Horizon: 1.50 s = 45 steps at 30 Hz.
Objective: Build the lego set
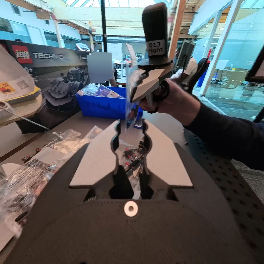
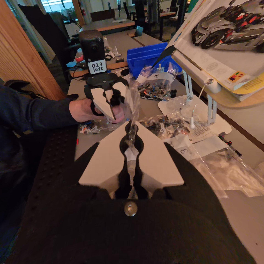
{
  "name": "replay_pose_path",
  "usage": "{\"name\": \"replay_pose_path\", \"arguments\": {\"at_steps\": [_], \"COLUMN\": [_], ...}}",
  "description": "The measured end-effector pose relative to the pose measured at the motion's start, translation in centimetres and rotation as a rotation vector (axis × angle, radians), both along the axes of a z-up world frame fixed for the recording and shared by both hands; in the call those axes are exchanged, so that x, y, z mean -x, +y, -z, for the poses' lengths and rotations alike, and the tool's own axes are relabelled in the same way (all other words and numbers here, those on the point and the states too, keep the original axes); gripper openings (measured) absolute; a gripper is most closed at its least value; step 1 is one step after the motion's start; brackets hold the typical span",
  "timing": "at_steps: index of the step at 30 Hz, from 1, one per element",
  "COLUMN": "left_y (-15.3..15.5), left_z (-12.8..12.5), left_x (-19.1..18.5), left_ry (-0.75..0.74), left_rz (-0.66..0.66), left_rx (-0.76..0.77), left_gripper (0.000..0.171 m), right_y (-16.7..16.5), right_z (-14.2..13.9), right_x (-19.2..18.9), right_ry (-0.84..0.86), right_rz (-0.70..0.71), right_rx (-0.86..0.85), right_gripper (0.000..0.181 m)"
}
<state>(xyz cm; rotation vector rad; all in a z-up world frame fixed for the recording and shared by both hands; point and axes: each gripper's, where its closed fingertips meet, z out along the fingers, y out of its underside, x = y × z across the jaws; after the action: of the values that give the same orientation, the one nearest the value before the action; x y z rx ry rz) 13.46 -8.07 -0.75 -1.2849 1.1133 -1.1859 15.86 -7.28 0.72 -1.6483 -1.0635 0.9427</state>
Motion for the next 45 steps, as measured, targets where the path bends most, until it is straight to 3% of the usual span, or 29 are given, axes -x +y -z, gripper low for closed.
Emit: {"name": "replay_pose_path", "arguments": {"at_steps": [4, 5, 8, 12, 23, 28, 32, 38, 41, 45], "left_y": [1.7, 2.0, 2.3, 3.5, 3.1, 2.0, 1.9, 2.7, 3.4, 3.5], "left_z": [-0.1, -0.1, 0.3, 2.4, 11.4, 14.1, 16.2, 16.1, 15.7, 14.6], "left_x": [0.6, 0.8, 1.4, 3.1, 4.4, 4.4, 4.0, 3.9, 4.3, 3.9], "left_ry": [0.029, 0.039, 0.102, 0.304, 0.742, 0.876, 0.94, 0.937, 0.946, 0.908], "left_rz": [-0.133, -0.152, -0.182, -0.246, -0.14, -0.077, -0.057, -0.091, -0.142, -0.163], "left_rx": [-0.059, -0.069, -0.134, -0.228, -0.119, -0.103, -0.102, -0.104, -0.117, -0.121], "left_gripper": [0.074, 0.077, 0.069, 0.077, 0.083, 0.074, 0.046, 0.009, 0.0, 0.003], "right_y": [1.6, 1.9, 2.8, 3.4, 4.0, 3.9, 3.7, 3.7, 3.5, 3.3], "right_z": [1.6, 1.9, 2.6, 2.8, 5.0, 5.6, 5.7, 5.1, 4.9, 5.7], "right_x": [-2.0, -2.3, -3.7, -5.4, -6.8, -6.3, -6.1, -7.0, -7.3, -8.0], "right_ry": [-0.009, -0.01, -0.041, -0.05, -0.086, -0.115, -0.128, -0.107, -0.1, -0.129], "right_rz": [0.077, 0.089, 0.149, 0.21, 0.244, 0.227, 0.221, 0.245, 0.241, 0.247], "right_rx": [0.017, 0.024, 0.014, 0.012, 0.081, 0.093, 0.088, 0.083, 0.094, 0.13], "right_gripper": [0.0, 0.0, 0.0, 0.0, 0.0, 0.0, 0.0, 0.0, 0.0, 0.0]}}
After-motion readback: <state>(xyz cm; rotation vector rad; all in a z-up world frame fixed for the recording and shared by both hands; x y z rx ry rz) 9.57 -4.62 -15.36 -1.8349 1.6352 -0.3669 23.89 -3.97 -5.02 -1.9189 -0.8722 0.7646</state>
